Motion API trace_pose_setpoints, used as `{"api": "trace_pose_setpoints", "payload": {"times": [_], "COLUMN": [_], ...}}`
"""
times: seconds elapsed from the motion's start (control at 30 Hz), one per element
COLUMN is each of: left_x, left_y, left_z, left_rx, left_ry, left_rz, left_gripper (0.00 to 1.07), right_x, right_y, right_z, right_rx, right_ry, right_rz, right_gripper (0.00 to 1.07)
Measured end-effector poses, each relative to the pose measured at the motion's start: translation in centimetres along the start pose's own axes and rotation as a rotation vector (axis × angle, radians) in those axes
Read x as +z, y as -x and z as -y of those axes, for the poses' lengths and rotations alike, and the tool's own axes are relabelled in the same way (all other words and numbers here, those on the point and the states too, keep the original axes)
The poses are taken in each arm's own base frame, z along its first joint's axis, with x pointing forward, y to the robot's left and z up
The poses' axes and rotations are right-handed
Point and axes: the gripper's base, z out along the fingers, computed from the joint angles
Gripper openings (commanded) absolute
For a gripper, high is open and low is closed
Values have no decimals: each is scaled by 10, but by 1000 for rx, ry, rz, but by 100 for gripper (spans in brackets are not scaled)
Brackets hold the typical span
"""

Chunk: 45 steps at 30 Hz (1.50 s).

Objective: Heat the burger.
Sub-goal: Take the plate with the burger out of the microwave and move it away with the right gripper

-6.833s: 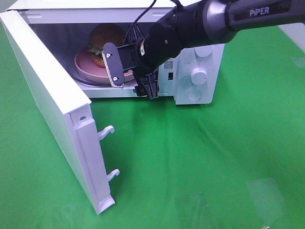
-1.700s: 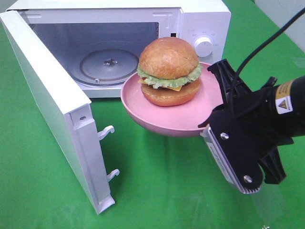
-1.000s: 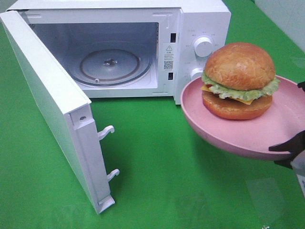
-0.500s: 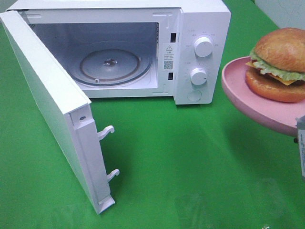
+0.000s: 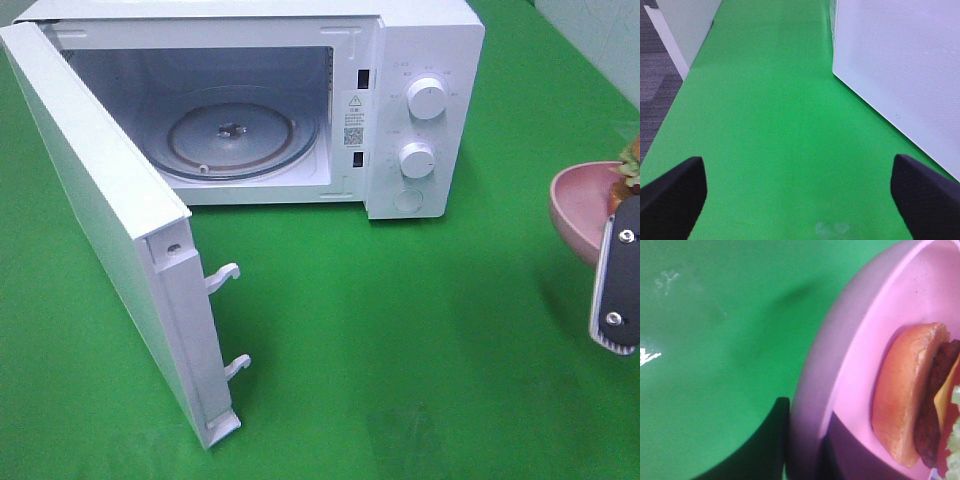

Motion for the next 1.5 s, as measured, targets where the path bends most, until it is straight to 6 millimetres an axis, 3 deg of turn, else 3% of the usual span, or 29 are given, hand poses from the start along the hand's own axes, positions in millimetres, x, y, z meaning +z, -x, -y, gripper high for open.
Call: {"api": "trace_pose_setpoints", "payload": {"times": [0.3, 0.37, 0.53, 0.67, 0.97, 1.03, 1.5], "left_x": [0, 0, 0, 0, 0, 0, 0], "left_y": [0, 0, 0, 0, 0, 0, 0], "left_z": [0, 0, 0, 0, 0, 0, 0], "left_rx": [0, 0, 0, 0, 0, 0, 0], "left_ry": [0, 0, 0, 0, 0, 0, 0], "left_rz": [0, 0, 0, 0, 0, 0, 0], "left_gripper": [94, 94, 94, 94, 94, 94, 93], "right_x": [19, 31, 38, 55, 78, 95, 137], "right_y": [5, 5, 6, 14, 26, 21, -2], "right_z": [-6, -11, -11, -11, -12, -12, -12], "right_rx": [166, 338, 445, 610, 697, 736, 786], "right_ry": [29, 30, 11, -50, -57, -41, -4], "right_rz": [-109, -218, -312, -445, -486, -518, -585], "right_gripper": [0, 0, 0, 0, 0, 0, 3]}}
